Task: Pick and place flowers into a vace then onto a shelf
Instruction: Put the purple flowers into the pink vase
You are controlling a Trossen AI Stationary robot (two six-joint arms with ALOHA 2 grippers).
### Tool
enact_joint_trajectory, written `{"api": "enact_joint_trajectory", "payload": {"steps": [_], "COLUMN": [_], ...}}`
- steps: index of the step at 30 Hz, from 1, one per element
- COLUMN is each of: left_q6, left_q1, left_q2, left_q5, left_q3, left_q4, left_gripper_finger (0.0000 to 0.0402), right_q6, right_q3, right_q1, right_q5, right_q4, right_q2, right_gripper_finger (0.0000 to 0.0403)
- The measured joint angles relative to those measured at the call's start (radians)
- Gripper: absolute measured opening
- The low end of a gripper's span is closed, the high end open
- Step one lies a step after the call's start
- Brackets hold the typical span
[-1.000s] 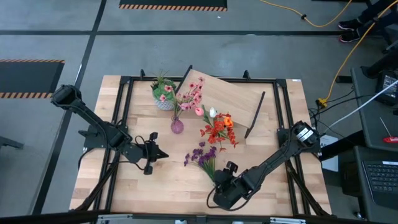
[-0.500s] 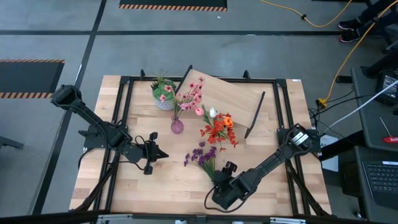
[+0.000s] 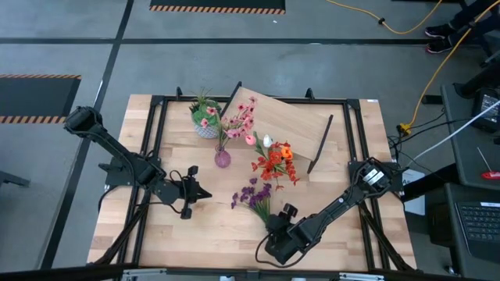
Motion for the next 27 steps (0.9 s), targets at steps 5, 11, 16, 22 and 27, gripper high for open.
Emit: {"api": "enact_joint_trajectory", "payload": {"steps": [5,11,16,22,27], "left_q6": [0.000,0.000,0.018,0.035,0.057], "left_q1": [0.000,0.000,0.000,0.000,0.000], "left_q2": [0.000,0.000,0.000,0.000,0.000], "left_q5": [0.000,0.000,0.000,0.001,-0.004], "left_q3": [0.000,0.000,0.000,0.000,0.000], "left_q4": [0.000,0.000,-0.001,0.000,0.010], "left_gripper_finger": [0.0008,0.0008,0.0007,0.0002,0.0002], "right_q6": [0.002,0.057,0.103,0.041,-0.039], "right_q3": [-0.001,-0.002,-0.003,-0.007,-0.008], "right_q1": [-0.002,-0.003,-0.003,0.001,0.012], "right_q5": [-0.016,-0.015,-0.015,-0.043,-0.024], "right_q4": [0.006,0.001,0.002,-0.011,-0.039], "right_q2": [-0.008,-0.007,-0.014,-0.043,-0.081], "right_gripper_finger": [0.0127,0.0016,0.0017,0.0008,0.0008]}}
